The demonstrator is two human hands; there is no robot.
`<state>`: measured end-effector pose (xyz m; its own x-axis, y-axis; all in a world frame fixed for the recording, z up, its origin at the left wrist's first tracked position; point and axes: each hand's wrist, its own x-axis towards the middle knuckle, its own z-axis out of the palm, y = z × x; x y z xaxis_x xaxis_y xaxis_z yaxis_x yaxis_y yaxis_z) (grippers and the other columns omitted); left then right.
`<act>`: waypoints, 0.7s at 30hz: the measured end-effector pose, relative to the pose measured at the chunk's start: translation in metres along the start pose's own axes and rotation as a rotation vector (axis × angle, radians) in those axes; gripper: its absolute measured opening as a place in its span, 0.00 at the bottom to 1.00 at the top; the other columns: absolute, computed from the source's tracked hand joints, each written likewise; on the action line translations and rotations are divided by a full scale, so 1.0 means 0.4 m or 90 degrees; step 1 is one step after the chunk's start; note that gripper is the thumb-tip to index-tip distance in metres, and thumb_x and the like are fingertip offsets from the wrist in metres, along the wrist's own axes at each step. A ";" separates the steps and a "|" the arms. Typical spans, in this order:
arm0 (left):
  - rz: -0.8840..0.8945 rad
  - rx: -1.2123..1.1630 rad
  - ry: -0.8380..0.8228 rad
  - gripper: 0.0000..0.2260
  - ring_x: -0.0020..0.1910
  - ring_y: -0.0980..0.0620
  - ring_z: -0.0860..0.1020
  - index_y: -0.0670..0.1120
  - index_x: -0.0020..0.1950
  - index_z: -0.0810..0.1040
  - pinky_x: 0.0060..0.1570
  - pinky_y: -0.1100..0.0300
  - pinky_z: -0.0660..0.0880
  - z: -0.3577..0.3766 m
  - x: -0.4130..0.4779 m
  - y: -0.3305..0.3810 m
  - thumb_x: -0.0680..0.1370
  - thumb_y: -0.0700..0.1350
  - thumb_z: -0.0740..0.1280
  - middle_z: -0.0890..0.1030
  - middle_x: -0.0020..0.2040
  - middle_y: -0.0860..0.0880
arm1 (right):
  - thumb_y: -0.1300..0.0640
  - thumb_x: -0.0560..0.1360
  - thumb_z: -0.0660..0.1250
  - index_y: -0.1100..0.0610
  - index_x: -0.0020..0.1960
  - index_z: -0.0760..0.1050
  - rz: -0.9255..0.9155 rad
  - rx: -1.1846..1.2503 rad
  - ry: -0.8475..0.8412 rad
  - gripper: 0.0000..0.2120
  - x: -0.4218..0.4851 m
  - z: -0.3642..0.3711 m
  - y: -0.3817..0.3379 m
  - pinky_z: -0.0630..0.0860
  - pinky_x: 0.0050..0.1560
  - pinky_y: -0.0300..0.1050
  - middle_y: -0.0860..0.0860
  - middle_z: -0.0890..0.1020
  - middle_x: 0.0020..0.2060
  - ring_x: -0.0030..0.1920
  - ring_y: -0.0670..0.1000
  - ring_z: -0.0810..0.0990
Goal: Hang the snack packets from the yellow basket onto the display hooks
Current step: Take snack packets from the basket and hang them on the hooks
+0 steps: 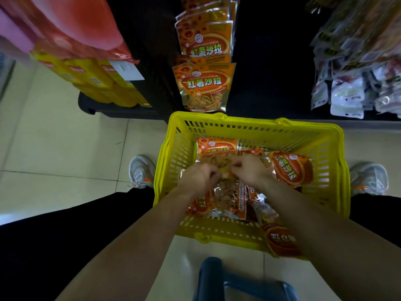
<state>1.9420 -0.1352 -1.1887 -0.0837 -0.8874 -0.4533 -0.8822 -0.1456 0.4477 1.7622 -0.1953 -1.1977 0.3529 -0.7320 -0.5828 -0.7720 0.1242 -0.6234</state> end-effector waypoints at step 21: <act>-0.272 -0.291 0.212 0.09 0.43 0.58 0.74 0.56 0.52 0.73 0.30 0.71 0.66 -0.003 0.116 0.014 0.77 0.49 0.72 0.79 0.60 0.52 | 0.51 0.77 0.66 0.50 0.58 0.80 0.039 -0.169 0.023 0.12 -0.088 -0.094 0.168 0.78 0.55 0.51 0.54 0.81 0.57 0.53 0.56 0.80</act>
<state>1.9336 -0.1778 -1.2065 0.4374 -0.7874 -0.4344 -0.5177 -0.6155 0.5943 1.6782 -0.1863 -1.1994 0.2853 -0.7525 -0.5936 -0.9045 -0.0066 -0.4264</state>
